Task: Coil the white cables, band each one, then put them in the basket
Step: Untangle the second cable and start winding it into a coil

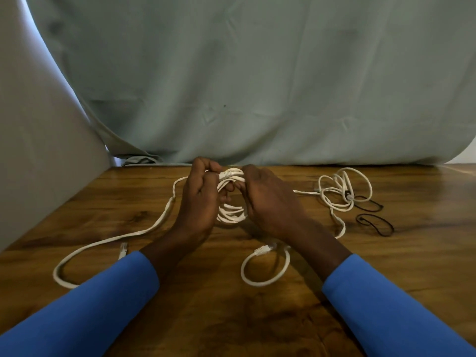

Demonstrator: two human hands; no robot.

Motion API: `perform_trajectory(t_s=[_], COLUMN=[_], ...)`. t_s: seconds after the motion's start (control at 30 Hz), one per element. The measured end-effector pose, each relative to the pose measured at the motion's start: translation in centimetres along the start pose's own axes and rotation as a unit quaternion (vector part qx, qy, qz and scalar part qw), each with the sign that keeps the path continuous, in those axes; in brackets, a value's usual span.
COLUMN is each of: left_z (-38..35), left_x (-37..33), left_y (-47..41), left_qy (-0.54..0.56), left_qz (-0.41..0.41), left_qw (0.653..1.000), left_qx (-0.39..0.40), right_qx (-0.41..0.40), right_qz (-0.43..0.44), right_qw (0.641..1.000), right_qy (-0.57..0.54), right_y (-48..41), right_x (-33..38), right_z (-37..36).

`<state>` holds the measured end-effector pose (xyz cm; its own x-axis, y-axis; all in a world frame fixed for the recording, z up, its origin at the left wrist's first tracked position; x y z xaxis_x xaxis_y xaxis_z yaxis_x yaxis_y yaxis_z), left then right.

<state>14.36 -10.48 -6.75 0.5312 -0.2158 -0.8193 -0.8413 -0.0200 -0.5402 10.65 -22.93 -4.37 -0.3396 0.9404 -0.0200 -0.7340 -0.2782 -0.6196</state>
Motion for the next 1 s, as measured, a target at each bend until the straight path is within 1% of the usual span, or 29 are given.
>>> perform_trajectory(t_s=[0.07, 0.1, 0.17, 0.2, 0.23, 0.27, 0.33, 0.4, 0.47, 0.57, 0.63, 0.67, 0.7, 0.73, 0.8, 0.83, 0.87, 0.9, 1.0], left_z=[-0.3, -0.6, -1.7, -2.0, -2.1, -2.0, -1.7, -1.4, -1.5, -1.9, -2.1, -2.1, -2.0, -2.0, -2.2, -2.3, -2.5, -2.6, -2.8], left_x=[-0.6, -0.7, -0.6, -0.6, -0.5, -0.5, -0.1, 0.7, 1.1, 1.4, 1.4, 1.2, 0.9, 0.6, 0.3, 0.2, -0.1, -0.3, -1.6], left_y=[-0.1, -0.1, 0.2, 0.3, 0.2, 0.1, -0.3, -0.7, -0.7, -0.7, -0.7, -0.7, -0.7, -0.6, -0.5, -0.4, -0.4, -0.2, 0.1], left_qy=[-0.075, -0.135, -0.258, -0.285, -0.282, -0.261, -0.189, -0.114, -0.053, 0.024, 0.028, -0.004, -0.069, -0.163, -0.350, -0.402, -0.427, -0.437, -0.450], left_qz=[-0.015, -0.028, -0.070, -0.088, -0.097, -0.098, -0.068, -0.019, 0.021, 0.077, 0.081, 0.062, 0.026, -0.020, -0.112, -0.145, -0.170, -0.187, -0.255], left_qw=[0.996, 0.987, 0.948, 0.934, 0.932, 0.938, 0.961, 0.977, 0.984, 0.984, 0.981, 0.980, 0.976, 0.959, 0.894, 0.866, 0.849, 0.841, 0.827], left_qx=[0.050, 0.088, 0.172, 0.197, 0.206, 0.205, 0.190, 0.179, 0.171, 0.161, 0.173, 0.187, 0.207, 0.229, 0.257, 0.260, 0.260, 0.258, 0.220], right_qx=[0.001, 0.009, 0.025, 0.028, 0.027, 0.023, 0.019, 0.018, 0.013, 0.019, 0.031, 0.034, 0.032, 0.031, 0.019, 0.008, -0.005, -0.019, -0.043], right_qz=[-0.001, 0.003, 0.021, 0.028, 0.029, 0.030, 0.037, 0.039, 0.027, 0.012, 0.007, 0.004, 0.004, 0.003, 0.004, 0.004, 0.004, 0.003, -0.001], right_qw=[1.000, 1.000, 0.999, 0.999, 0.999, 0.999, 0.999, 0.998, 0.994, 0.990, 0.988, 0.987, 0.987, 0.987, 0.990, 0.992, 0.995, 0.996, 0.999], right_qy=[0.007, 0.012, 0.020, 0.013, -0.005, -0.026, -0.028, 0.040, 0.109, 0.140, 0.152, 0.155, 0.156, 0.155, 0.140, 0.122, 0.103, 0.083, 0.010], right_y=[0.1, 0.1, 0.3, 0.3, 0.2, 0.1, -0.1, -0.1, 0.0, -0.1, -0.1, -0.1, 0.0, 0.0, 0.1, 0.2, 0.3, 0.3, 0.3], right_x=[-0.1, -0.1, 0.2, 0.3, 0.3, 0.3, 0.4, 0.5, 0.5, 0.3, 0.2, 0.2, 0.2, 0.2, 0.0, -0.2, -0.4, -0.5, -0.7], right_z=[0.1, -0.1, -0.7, -0.8, -0.7, -0.5, -0.2, -0.4, -0.6, -0.8, -0.7, -0.7, -0.8, -0.9, -1.0, -1.0, -0.9, -0.8, -0.2])
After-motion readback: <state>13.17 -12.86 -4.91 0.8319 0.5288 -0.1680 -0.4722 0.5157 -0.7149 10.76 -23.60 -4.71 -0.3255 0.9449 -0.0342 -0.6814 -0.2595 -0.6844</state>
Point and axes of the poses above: each hand's wrist, its own y-axis away from the middle knuckle, its own z-axis out of the back of the hand, x = y × z, the point moved 9 cm from there along -y, towards the middle knuckle, and after that the axes turned 5 degrees about y, right-handed, at the moved point
